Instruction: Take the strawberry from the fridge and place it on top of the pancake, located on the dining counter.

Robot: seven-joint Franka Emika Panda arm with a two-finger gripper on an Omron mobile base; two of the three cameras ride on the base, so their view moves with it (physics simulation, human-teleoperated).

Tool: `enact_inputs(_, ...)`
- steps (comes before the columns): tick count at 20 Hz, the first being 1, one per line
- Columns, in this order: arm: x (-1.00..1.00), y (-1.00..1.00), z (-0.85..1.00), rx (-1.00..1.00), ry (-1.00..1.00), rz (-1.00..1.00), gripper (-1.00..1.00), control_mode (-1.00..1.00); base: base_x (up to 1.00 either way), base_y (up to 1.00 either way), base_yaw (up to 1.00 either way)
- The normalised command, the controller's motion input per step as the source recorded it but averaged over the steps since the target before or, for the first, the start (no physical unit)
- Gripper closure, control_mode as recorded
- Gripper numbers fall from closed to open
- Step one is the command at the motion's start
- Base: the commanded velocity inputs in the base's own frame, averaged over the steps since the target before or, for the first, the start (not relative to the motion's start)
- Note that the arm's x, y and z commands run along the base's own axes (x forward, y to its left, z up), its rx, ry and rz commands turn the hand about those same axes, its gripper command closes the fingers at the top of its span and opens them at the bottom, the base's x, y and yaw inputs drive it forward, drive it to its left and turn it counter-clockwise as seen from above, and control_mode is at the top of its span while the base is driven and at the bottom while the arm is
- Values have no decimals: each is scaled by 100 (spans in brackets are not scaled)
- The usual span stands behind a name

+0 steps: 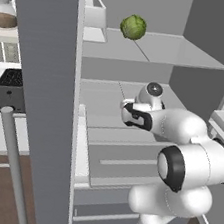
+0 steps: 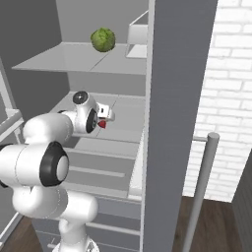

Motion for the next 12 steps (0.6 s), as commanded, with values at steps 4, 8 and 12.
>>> enact_inputs(4, 11, 0, -28, 0, 15, 0, -100, -100, 0, 0, 0)
enact_inputs(8, 26, 0, -26, 0, 20, 0, -100, -100, 0, 0, 0)
enact_inputs(12, 23, 0, -11, 0, 8, 0, -100, -100, 0, 0, 0)
